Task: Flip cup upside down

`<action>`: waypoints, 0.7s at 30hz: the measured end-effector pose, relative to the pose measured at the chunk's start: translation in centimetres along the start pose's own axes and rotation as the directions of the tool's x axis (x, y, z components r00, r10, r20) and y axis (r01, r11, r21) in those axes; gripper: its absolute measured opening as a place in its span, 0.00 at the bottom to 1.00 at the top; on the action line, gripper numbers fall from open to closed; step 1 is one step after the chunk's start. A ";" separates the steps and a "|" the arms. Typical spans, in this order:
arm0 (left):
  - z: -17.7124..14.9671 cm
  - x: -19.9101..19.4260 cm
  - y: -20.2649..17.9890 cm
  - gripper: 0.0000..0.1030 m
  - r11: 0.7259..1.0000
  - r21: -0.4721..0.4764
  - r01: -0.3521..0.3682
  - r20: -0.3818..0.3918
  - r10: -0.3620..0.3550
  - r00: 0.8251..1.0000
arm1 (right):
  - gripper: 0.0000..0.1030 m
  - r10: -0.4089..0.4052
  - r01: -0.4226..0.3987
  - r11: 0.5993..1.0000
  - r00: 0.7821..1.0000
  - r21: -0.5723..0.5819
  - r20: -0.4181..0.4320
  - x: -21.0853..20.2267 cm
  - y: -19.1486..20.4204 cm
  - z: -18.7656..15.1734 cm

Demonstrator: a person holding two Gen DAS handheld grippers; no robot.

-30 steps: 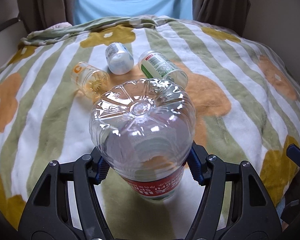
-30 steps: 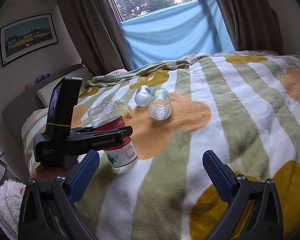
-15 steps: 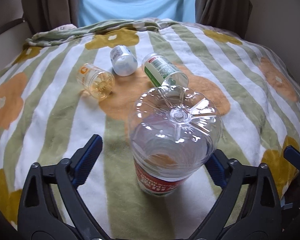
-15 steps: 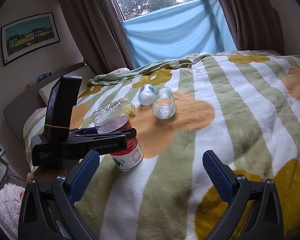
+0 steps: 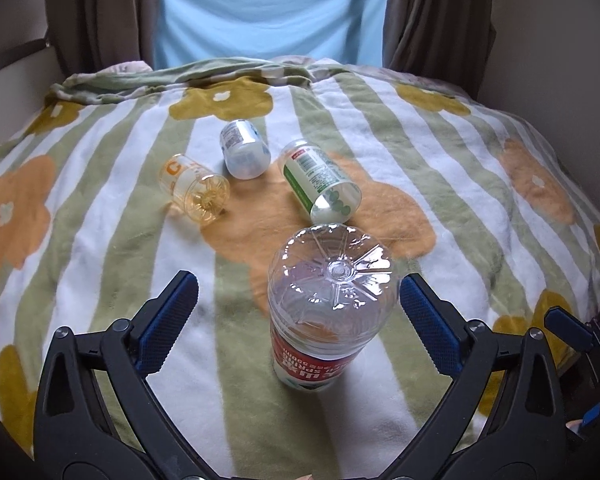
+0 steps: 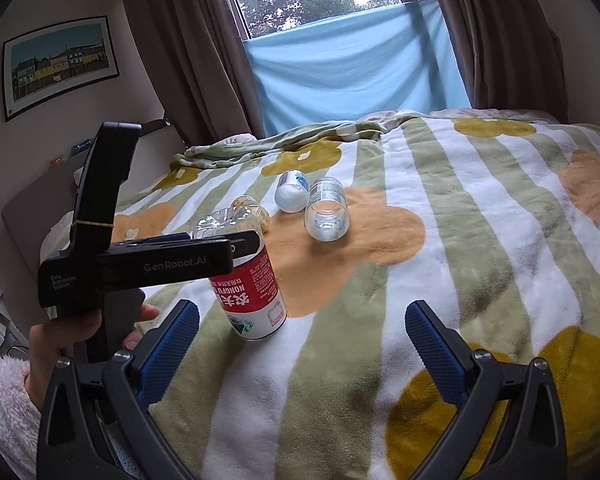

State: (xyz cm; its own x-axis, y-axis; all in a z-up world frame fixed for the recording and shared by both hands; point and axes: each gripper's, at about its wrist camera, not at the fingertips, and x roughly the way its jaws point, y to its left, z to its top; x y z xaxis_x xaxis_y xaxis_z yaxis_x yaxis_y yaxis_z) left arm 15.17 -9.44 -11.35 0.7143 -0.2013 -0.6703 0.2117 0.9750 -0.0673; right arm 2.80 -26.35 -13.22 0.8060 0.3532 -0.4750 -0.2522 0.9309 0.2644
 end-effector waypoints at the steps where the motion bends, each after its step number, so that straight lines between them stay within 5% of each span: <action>1: 0.2 -0.7 0.1 0.98 1.000 -0.001 0.011 0.012 -0.011 1.000 | 1.00 -0.002 0.002 1.000 1.000 0.000 0.009 -0.4 0.2 0.3; 7: 1.8 -6.6 2.4 0.98 0.999 -0.020 0.030 0.112 -0.027 0.993 | 1.00 -0.036 0.038 0.999 0.997 -0.021 0.062 -2.4 2.0 2.3; 11: 2.1 -12.4 4.1 1.00 1.000 -0.010 -0.027 0.240 0.028 0.970 | 1.00 -0.061 0.069 0.997 0.988 -0.046 0.140 -4.6 3.9 4.2; 21: -0.6 -21.3 7.1 1.00 0.990 -0.029 -0.135 0.437 0.134 0.889 | 1.00 -0.236 0.296 0.948 0.901 -0.116 0.364 -8.8 9.7 7.6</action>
State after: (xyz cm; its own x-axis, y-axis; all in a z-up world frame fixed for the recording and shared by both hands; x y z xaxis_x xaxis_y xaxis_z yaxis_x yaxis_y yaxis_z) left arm 1.05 1.81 1.95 0.9552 -0.0895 -0.2820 0.0940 0.9956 0.0024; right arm -2.64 -21.15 -0.09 0.9806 0.0643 -0.1853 -0.0630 0.9979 0.0130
